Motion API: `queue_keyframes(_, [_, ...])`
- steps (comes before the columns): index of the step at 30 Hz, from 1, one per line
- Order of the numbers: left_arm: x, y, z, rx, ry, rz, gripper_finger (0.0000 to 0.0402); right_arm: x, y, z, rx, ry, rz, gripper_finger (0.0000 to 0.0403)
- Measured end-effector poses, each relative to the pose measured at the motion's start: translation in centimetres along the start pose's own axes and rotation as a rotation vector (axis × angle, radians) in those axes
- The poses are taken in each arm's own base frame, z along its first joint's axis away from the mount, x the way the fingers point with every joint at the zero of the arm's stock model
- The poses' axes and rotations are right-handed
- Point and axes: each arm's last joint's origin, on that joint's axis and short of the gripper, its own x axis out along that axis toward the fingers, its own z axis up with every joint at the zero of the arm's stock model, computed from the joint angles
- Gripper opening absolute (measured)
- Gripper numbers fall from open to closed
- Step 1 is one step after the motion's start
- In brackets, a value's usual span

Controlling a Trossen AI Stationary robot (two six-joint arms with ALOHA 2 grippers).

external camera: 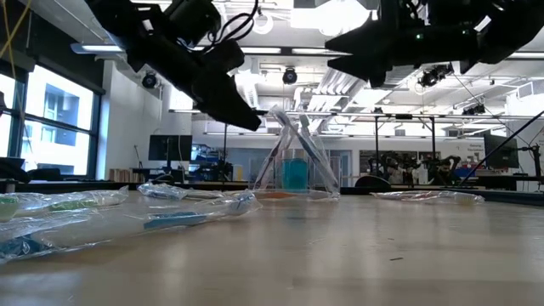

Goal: Pick & Place toothbrushing station
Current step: Put the left orange toothbrush into the transparent organizer

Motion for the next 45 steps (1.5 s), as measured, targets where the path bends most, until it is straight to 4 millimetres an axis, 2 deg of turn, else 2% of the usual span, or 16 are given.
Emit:
queue_keyframes(5, [0.0,0.0,-0.4,0.169,0.042,-0.007,0.0306,-0.1,0.9,0.4,-0.012,-0.046,0.074,0.0298])
queue_keyframes(8, [0.1,0.3,-0.7,0.213,0.065,-0.003,0.0306,-0.1,1.5,0.7,-0.017,-0.074,0.125,0.0298])
queue_keyframes(12, [1.1,0.7,-1.7,0.182,0.111,0.005,0.0306,-0.3,2.3,0.9,-0.017,-0.101,0.180,0.0298])
queue_keyframes(18, [3.8,1.4,-3.8,0.164,0.166,0.046,0.0306,-0.4,3.1,1.0,-0.041,-0.116,0.226,0.0298])
queue_keyframes(25, [5.8,3.2,-3.8,0.054,0.179,0.061,0.0306,-0.5,3.7,1.0,-0.059,-0.122,0.247,0.0298])
queue_keyframes(28, [6.9,3.3,-3.6,0.032,0.178,0.048,0.0306,-0.5,3.7,1.1,-0.061,-0.125,0.248,0.0298])
queue_keyframes(34, [8.9,3.2,-4.5,0.018,0.221,0.042,0.0306,-0.5,3.7,1.1,-0.057,-0.123,0.248,0.0298])
queue_keyframes(40, [9.2,3.3,-5.2,-0.001,0.263,0.069,0.0301,-0.6,4.0,1.0,-0.057,-0.124,0.263,0.0298])
queue_keyframes(45, [9.2,3.2,-5.4,-0.010,0.276,0.063,0.0256,-0.6,4.1,1.0,-0.058,-0.125,0.267,0.0298])
